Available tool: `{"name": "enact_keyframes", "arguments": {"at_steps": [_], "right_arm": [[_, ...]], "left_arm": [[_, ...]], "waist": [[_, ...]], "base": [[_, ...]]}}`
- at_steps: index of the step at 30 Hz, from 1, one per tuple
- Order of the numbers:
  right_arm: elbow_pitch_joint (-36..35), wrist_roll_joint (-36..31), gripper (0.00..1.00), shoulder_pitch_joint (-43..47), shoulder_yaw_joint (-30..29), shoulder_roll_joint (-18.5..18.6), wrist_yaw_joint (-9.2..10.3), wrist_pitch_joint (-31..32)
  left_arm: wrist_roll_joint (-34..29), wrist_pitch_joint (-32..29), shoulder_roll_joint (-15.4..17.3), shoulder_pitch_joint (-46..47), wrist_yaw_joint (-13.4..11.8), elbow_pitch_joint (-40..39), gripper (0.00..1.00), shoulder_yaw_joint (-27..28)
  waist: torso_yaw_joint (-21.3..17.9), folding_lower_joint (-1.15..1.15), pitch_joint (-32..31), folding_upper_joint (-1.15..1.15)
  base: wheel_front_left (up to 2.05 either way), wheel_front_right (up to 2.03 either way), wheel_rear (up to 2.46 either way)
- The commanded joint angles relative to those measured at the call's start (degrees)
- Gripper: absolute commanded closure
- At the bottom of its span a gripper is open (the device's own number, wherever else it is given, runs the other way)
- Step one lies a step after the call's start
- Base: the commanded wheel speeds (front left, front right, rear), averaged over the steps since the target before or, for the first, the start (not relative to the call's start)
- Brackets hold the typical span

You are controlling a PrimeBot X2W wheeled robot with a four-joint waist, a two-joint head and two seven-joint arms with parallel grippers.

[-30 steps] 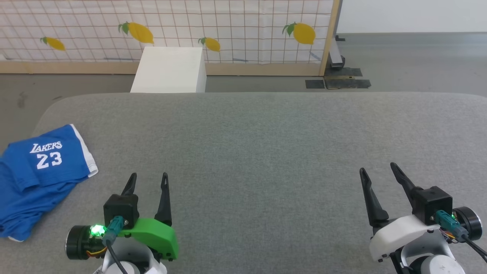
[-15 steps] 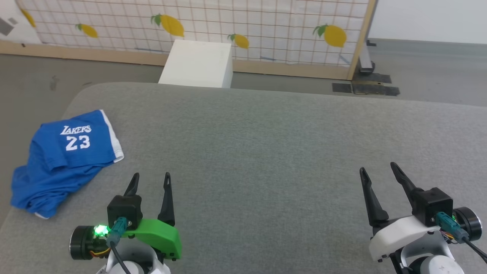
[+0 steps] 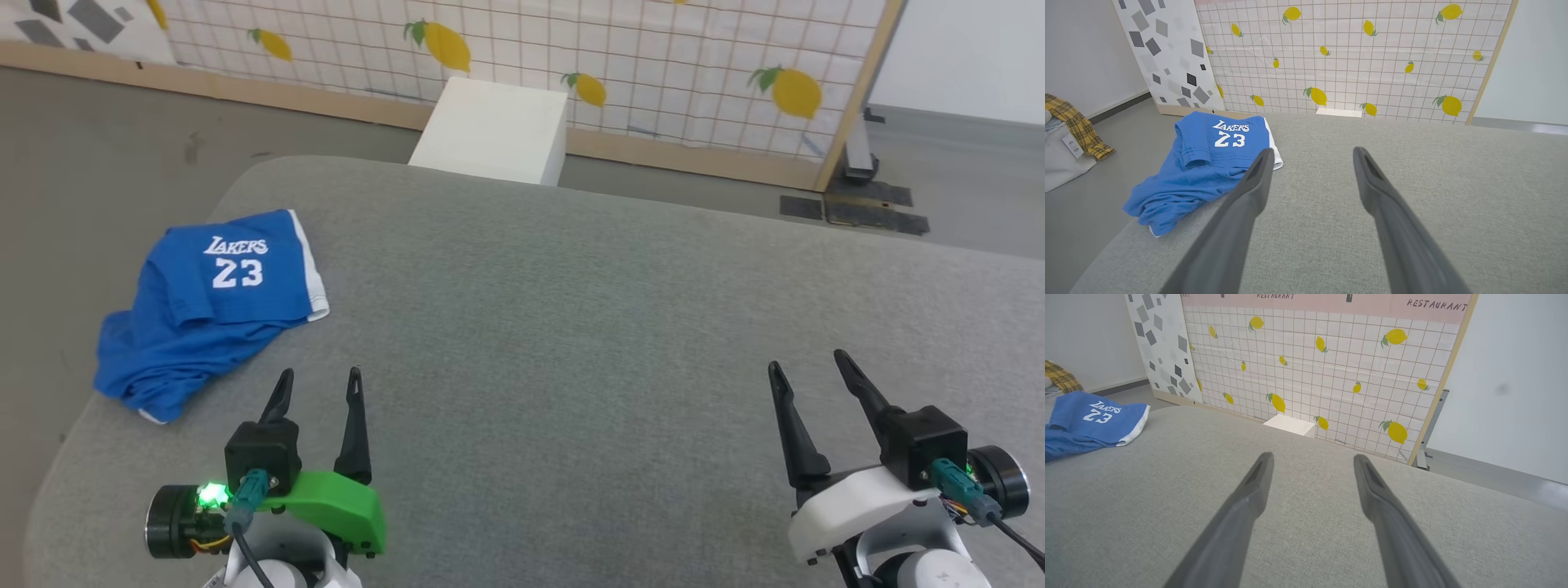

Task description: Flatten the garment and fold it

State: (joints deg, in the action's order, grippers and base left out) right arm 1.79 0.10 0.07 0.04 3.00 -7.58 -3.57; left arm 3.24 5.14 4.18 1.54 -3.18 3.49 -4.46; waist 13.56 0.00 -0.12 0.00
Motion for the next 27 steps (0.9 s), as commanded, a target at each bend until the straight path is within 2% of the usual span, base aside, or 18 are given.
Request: {"name": "enact_keyframes", "arguments": {"at_steps": [1,27], "right_arm": [[0.21,-0.33,0.0,-0.55,0.17,-0.05,0.03,-0.61],[1.45,-1.0,0.0,-1.15,0.62,-0.08,0.05,-3.18]], "left_arm": [[0.92,0.54,0.6,0.98,-0.68,0.35,0.0,-0.19],[3.35,3.64,2.95,-0.18,-3.44,0.48,0.0,-1.63]], "waist": [[1.24,0.0,-0.12,0.0],[9.46,0.0,0.33,0.0]], "base": [[0.0,0.0,0.0],[0.0,0.0,0.0]]}}
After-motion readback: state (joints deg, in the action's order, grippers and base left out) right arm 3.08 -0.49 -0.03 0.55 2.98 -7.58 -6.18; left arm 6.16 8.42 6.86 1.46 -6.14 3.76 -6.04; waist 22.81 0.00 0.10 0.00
